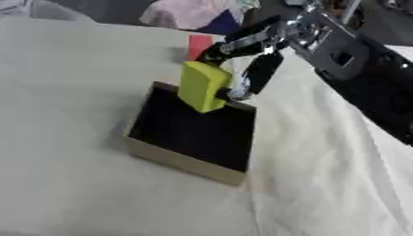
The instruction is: Pick up objects on the table and place them in the box.
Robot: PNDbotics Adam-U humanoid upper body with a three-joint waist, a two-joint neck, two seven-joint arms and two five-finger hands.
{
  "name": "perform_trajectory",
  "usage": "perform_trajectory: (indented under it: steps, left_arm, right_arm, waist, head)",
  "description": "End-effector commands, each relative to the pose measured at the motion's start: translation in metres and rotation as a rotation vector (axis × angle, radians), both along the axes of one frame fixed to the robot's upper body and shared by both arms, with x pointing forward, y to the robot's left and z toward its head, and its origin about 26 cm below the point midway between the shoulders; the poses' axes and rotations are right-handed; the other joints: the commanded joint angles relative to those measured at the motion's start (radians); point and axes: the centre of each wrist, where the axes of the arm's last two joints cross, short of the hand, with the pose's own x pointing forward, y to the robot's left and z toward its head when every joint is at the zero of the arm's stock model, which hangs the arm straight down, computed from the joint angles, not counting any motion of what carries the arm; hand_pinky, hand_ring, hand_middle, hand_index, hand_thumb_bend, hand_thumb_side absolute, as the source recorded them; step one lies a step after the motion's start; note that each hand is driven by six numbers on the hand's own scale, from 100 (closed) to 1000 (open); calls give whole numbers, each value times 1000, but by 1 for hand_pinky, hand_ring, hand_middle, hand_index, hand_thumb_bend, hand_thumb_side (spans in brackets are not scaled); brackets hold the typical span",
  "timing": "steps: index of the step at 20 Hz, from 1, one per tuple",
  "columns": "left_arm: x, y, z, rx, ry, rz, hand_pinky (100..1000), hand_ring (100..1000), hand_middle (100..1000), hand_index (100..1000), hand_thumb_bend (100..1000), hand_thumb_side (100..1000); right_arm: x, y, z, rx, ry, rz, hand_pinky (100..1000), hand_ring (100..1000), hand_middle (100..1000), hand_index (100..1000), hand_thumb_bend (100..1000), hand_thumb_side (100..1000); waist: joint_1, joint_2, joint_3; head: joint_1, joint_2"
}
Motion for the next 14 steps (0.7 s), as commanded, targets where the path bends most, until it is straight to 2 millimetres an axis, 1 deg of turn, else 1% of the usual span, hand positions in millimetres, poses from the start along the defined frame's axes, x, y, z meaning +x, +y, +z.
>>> perform_trajectory:
  steps: [1, 2, 3, 5, 6, 7, 8, 10, 11, 12, 13, 14]
  left_arm:
    - [-2, 1, 10, 22, -32, 1, 669, 742, 706, 786, 296, 651]
    - [-2, 1, 9, 22, -32, 1, 668, 742, 706, 786, 297, 650]
    - [-3, 2, 9, 22, -32, 2, 668, 742, 706, 786, 298, 650]
    - [-3, 2, 9, 22, -31, 2, 668, 743, 705, 786, 300, 645]
    - [-3, 1, 9, 22, -31, 2, 668, 743, 705, 786, 300, 644]
    - [-2, 1, 9, 22, -31, 2, 667, 743, 705, 787, 301, 641]
    - [-2, 1, 9, 22, -31, 2, 667, 743, 705, 787, 302, 639]
    - [-3, 2, 9, 23, -32, 3, 666, 743, 705, 787, 305, 636]
    - [-3, 2, 9, 23, -32, 3, 667, 743, 705, 787, 309, 636]
    - [-3, 2, 9, 22, -33, 4, 666, 743, 705, 787, 307, 637]
    - [-3, 2, 9, 22, -31, 5, 666, 743, 705, 787, 305, 638]
    - [-3, 2, 9, 23, -31, 5, 666, 742, 704, 787, 307, 636]
  right_arm:
    - [-1, -10, 18, 1, -45, -24, 1000, 1000, 1000, 1000, 100, 712]
    - [-1, -11, 18, -3, -54, -28, 1000, 1000, 1000, 1000, 100, 736]
    - [-1, -11, 18, -6, -58, -27, 1000, 1000, 1000, 1000, 100, 668]
    - [0, -11, 17, -8, -56, -21, 1000, 1000, 1000, 1000, 100, 405]
    - [0, -11, 17, -9, -56, -22, 1000, 1000, 1000, 1000, 100, 347]
    - [0, -11, 17, -13, -57, -28, 1000, 1000, 1000, 1000, 100, 141]
    - [0, -12, 17, -17, -60, -35, 1000, 1000, 1000, 1000, 100, 100]
    - [1, -14, 18, -26, -65, -55, 1000, 1000, 1000, 1000, 100, 100]
    - [1, -14, 19, -27, -66, -59, 1000, 1000, 1000, 1000, 106, 425]
    - [1, -15, 21, -28, -70, -62, 1000, 1000, 1000, 1000, 100, 635]
    - [1, -15, 24, -44, -91, -70, 1000, 1000, 1000, 1000, 216, 931]
    - [0, -15, 27, -71, -125, -80, 1000, 1000, 1000, 1000, 288, 1000]
  waist:
    - [8, -16, -1]
    - [8, -15, -1]
    - [8, -15, 0]
    - [7, -15, 0]
    - [7, -15, 1]
    - [7, -15, 1]
    - [7, -16, 1]
    - [7, -17, 1]
    - [7, -17, 1]
    - [7, -18, 1]
    - [6, -19, 1]
    - [6, -20, 1]
  head:
    - [-3, 5]
    - [-3, 5]
    - [-3, 5]
    - [-3, 5]
    - [-3, 5]
    - [-3, 5]
    - [-3, 5]
    - [-3, 5]
    - [-3, 5]
    - [-3, 5]
    - [-3, 5]
    - [-3, 5]
